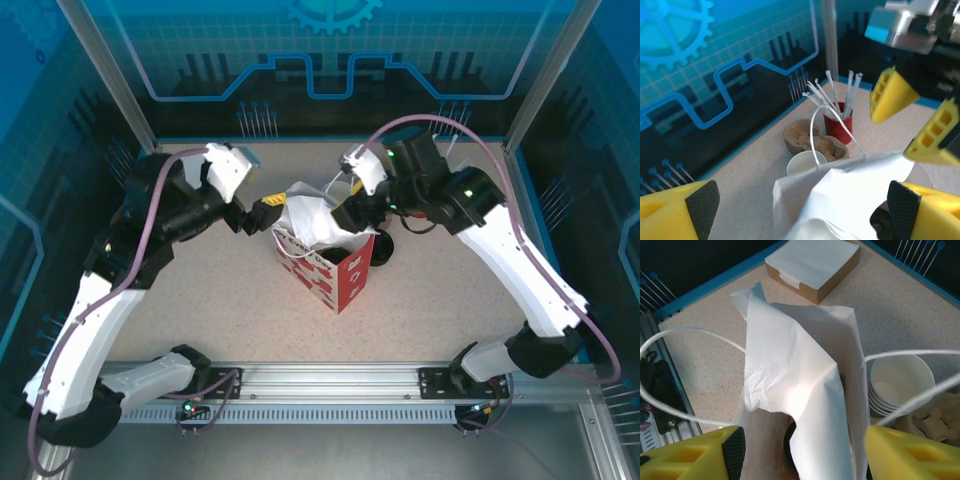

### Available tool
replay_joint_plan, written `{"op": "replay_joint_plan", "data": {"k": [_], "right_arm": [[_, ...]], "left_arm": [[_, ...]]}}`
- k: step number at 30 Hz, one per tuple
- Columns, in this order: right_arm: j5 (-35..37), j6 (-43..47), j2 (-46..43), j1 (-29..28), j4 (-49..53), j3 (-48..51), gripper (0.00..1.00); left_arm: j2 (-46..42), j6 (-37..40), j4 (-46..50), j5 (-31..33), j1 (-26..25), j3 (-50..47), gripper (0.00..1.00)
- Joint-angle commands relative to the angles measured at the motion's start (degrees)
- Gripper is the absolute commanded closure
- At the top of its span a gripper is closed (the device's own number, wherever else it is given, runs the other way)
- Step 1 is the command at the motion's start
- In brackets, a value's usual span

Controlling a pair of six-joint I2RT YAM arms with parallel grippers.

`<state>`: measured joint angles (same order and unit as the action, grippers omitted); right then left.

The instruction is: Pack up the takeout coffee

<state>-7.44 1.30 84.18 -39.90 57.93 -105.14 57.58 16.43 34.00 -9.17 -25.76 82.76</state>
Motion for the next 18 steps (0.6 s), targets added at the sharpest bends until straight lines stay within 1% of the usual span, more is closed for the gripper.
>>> {"op": "replay_joint_plan", "data": {"k": [1,6,9,12,14,18], "right_arm": [[4.00,1.92,4.13,-2.26,3.77,-5.22,0.36],[6.36,2.52,11.09,-2.83,6.89,-10.51,0.41],[7.34,2.82,14.59,-3.62,9.11,-12.39,0.45],[6.81,2.89,17.06,-4.62,10.05,-12.50,0.53],[6.21,2.57,18.33,-4.96,10.09,-11.97,0.56],[7.53,1.54,21.28,-5.34,11.17,-11.07,0.62]], "left_arm": [[-4.66,-13.35,-4.90,6.21,0.06,-5.39,0.09],[-8.87,-19.27,-1.39,10.45,0.08,-9.37,0.10],[-10.14,-22.13,0.22,11.43,0.11,-11.48,0.09],[-10.56,-23.67,0.54,10.99,0.05,-13.16,0.10],[-10.63,-23.82,0.67,10.62,0.09,-13.76,0.09],[-10.82,-23.42,0.98,12.04,0.10,-14.11,0.10]]}}
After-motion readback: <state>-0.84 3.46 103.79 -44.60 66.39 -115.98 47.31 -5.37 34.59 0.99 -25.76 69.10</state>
